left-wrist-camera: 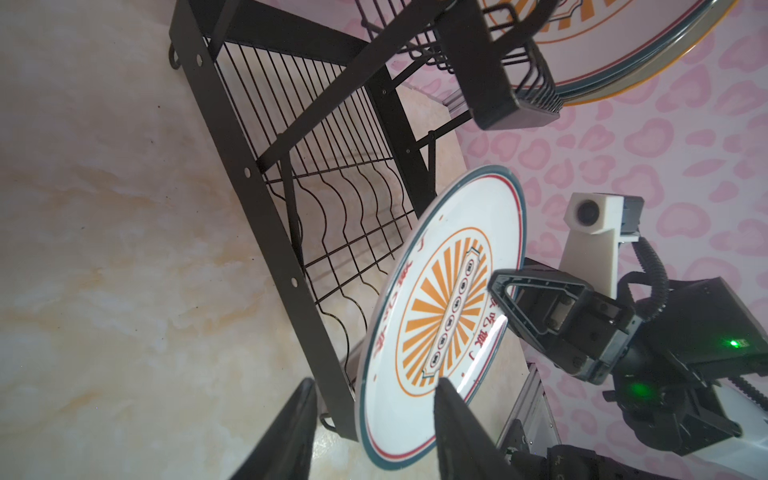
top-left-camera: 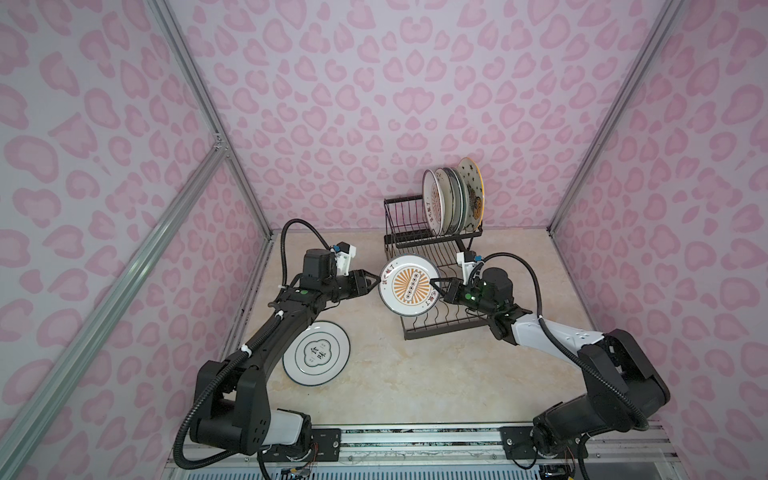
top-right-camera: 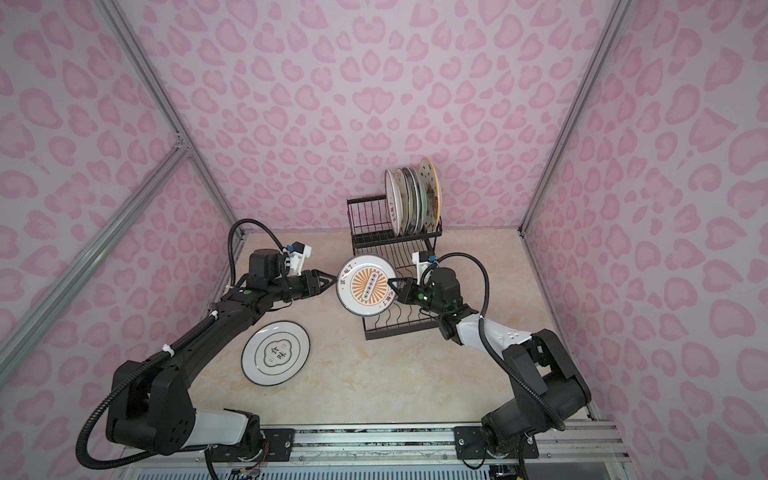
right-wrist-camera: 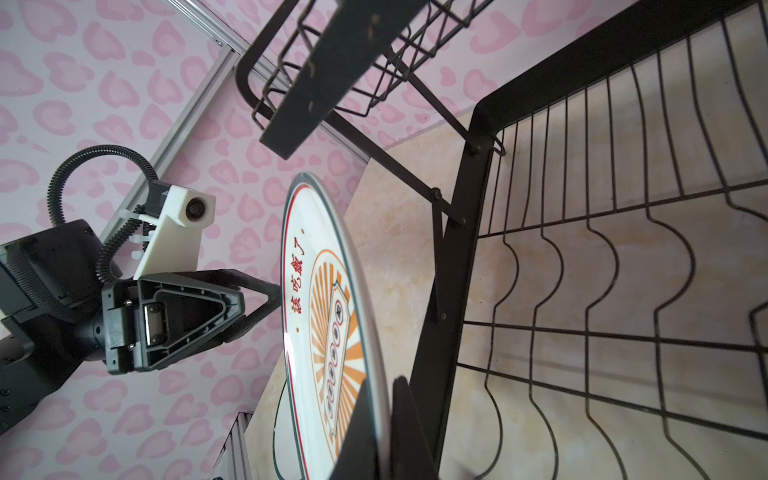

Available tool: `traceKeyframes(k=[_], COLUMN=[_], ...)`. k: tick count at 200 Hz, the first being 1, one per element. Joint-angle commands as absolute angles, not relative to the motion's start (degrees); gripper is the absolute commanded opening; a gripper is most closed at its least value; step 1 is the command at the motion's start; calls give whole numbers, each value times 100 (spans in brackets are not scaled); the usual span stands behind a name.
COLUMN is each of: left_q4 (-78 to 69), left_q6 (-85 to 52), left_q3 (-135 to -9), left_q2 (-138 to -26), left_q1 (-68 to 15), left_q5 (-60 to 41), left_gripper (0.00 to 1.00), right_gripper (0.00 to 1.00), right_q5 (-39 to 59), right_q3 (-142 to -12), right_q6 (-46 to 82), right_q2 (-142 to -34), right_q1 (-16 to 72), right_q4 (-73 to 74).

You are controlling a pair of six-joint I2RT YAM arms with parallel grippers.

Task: Load the plates into the dish rack
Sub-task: 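Close the right gripper on the sunburst plate rim while the left gripper releases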

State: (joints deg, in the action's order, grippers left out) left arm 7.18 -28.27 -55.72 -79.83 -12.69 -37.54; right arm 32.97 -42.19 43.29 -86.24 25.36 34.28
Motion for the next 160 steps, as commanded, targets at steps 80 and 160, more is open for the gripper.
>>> traceKeyframes(k=[80,160], left_q4=[1233,1309], left_q6=[-2479,-2454], left_q3=[-5694,-5634], left_q2=[-7485,-7208], left_q1=[-1110,-1027], left_q5=[-3340,-3419], left_gripper=[48,48], right_gripper=[0,0], right_q5=[3537,3156], right_q3=[-4254,-5137], right_q6=[3407,2665], right_q2=[-7796,-7404], right_q1=[2679,2681], right_q4=[3148,2709])
